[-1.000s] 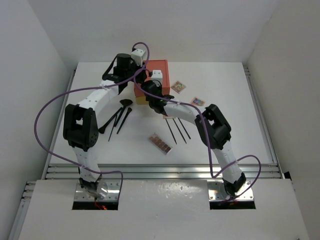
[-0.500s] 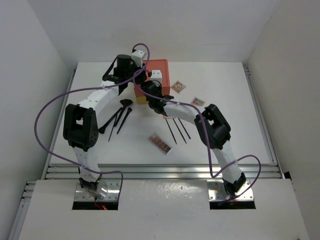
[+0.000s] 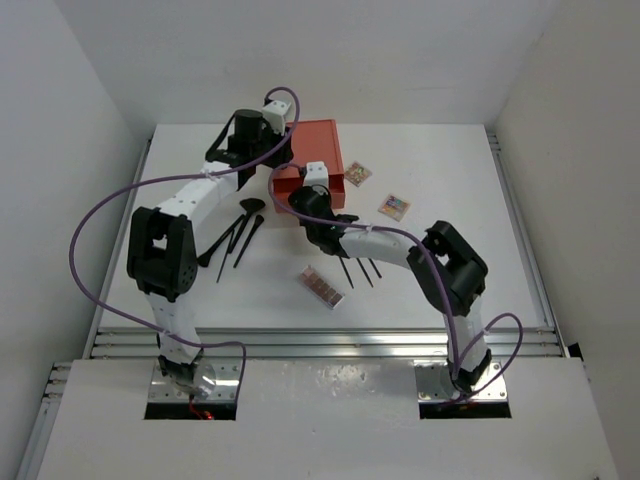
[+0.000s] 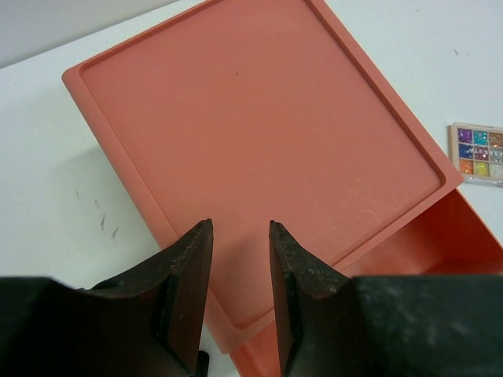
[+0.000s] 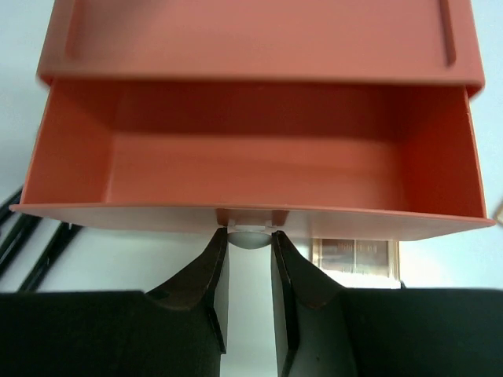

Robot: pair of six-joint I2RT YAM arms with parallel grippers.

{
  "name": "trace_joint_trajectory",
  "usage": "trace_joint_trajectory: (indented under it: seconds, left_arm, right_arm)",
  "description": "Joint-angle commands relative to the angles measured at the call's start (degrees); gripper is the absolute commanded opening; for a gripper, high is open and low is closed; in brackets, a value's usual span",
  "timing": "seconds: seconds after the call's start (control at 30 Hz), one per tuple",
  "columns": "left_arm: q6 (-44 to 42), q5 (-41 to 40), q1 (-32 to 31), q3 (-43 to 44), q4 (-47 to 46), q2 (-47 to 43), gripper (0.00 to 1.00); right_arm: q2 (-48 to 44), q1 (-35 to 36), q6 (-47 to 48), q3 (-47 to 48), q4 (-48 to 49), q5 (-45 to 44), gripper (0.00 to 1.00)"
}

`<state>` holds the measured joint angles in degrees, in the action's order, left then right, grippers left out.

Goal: Organize the makeup

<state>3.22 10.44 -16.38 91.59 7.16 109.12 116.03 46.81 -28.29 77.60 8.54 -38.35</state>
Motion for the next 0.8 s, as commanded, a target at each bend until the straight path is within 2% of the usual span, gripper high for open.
trace_joint_trajectory:
  seconds: [0.0,0.2,0.27,0.3,0.33,0.4,0.5,0.53,0.67,0.73,0.77]
  left_arm:
    - [-0.4,-0.6,0.3,0.6,-1.1,1.1,0.4]
    - [-0.9,-1.1,0.3,1.7,0.0,1.1,0.4]
    - [-2.1,-1.1,0.3,2.8,1.1,1.1,0.45]
    - [-2.1,-1.1,0.3,3.5,2.0,1.1,0.52]
    - [-3.0,-0.5,0.3,5.5,4.4,1.1,0.56]
    - [-3.7,0.6,0.8,8.2,7.8,1.1,0.67]
    - [-5.0,2.1,2.9,15.7,17.7,1.1,0.76]
    - [-5.0,2.8,3.5,19.1,23.2,1.1,0.78]
    - [-9.5,1.9,5.6,24.2,36.3,-0.2,0.79]
    - [-13.8,-0.2,6.9,23.5,40.1,-2.1,0.73]
    - [-14.6,-0.9,7.4,20.8,42.4,-2.9,0.71]
  right_arm:
    - [-4.5,1.4,-1.6,-3.2,2.0,-0.8,0.0]
    - [-9.7,3.7,-5.9,-9.3,-0.6,1.2,0.0]
    - [-10.2,3.7,-6.0,-9.5,-0.9,2.1,0.04]
    - [-10.3,3.7,-5.4,-9.7,-0.8,2.7,0.07]
    - [-10.4,3.6,-4.3,-9.8,-0.7,3.1,0.22]
    - [-11.8,3.8,-1.9,-10.7,-0.5,7.1,0.35]
    - [-14.9,3.7,0.9,-11.9,-2.4,15.8,0.77]
    - [-17.1,3.7,1.8,-12.0,-3.3,18.9,0.97]
    - [-23.0,4.3,4.5,-15.0,-10.2,23.7,1.0]
    - [-25.3,4.2,6.3,-17.4,-11.4,26.6,1.0]
    - [-28.4,4.1,7.1,-17.5,-15.3,27.2,1.0]
